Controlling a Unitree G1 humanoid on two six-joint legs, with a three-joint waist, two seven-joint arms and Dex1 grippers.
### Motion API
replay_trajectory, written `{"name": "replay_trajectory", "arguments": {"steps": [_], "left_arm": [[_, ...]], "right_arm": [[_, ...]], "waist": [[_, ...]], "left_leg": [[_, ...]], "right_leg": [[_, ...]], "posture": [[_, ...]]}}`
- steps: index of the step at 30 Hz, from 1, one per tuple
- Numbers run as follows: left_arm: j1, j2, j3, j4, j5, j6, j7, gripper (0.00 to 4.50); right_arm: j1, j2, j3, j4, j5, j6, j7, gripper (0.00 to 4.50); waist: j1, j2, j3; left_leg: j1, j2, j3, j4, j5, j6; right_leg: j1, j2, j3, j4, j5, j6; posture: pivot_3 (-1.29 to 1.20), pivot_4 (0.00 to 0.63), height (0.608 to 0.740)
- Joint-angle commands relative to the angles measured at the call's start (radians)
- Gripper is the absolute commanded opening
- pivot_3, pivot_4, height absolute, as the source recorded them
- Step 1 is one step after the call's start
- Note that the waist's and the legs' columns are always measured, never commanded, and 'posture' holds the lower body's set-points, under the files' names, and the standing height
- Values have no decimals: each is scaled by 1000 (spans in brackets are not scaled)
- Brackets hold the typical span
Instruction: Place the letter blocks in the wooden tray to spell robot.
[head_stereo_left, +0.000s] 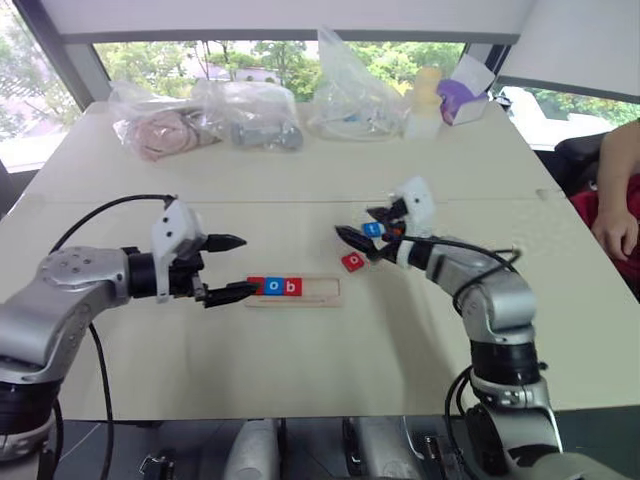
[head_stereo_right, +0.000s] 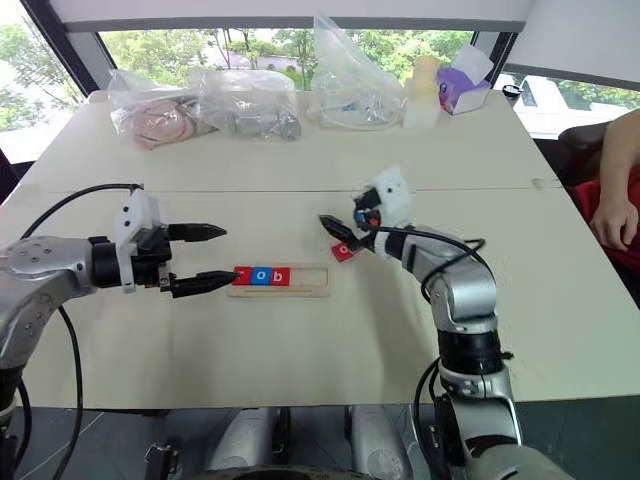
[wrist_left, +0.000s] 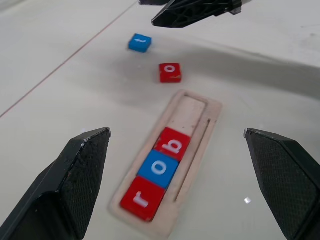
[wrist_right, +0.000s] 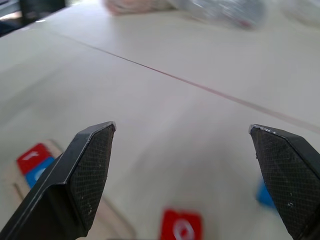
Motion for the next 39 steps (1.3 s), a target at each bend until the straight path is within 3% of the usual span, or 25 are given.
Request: {"name": "replay_trajectory", "arguments": {"steps": [1,8,18,21,25,31,35,39], "left_arm": [[-16,2,-25,-39,-15,12,-7,4500],[-45,8,-82,-26,22,-7,-14,4500],[-27,16,-70,1,57,-25,1,4500],[-15,14,-63,2,63,-28,5,4500],[-8,15,-57,0,62,-30,7,4500],[-17,8,-68,0,63,-36,5,4500],[-33,0,-86,-14,61,-37,-3,4500],[-72,1,-154,-14,115,-82,-28,4500]], "right_arm": [[50,20,7,-98,16,43,-74,4417],[89,40,130,-92,-51,48,-202,4417],[82,46,191,68,-98,-48,-250,4417],[83,50,198,110,-111,-87,-261,3549],[85,51,207,98,-113,-91,-260,1539],[100,38,184,36,-126,-82,-289,1539],[123,63,107,-94,-146,-2,-400,1539],[166,191,-81,-314,-134,264,-546,1539]], "waist": [[-5,0,0],[-1,0,0],[-1,0,0],[-2,0,0],[-2,0,0],[-1,0,0],[2,0,0],[5,0,0]], "left_leg": [[0,0,0,0,0,0],[0,0,1,0,0,0],[0,0,1,0,0,0],[1,0,1,0,0,0],[1,0,1,0,0,0],[1,0,1,0,0,0],[0,0,1,0,0,0],[-1,0,0,0,0,0]], "right_leg": [[-1,1,1,0,0,0],[-1,2,1,0,0,0],[0,2,1,0,0,0],[0,2,1,0,0,0],[0,2,1,0,0,0],[0,2,1,0,0,0],[0,1,1,0,0,0],[0,1,1,0,0,0]], "posture": [[0,150,735],[0,150,735],[0,150,735],[0,150,735],[0,150,735],[0,150,735],[0,150,735],[0,150,735]]}}
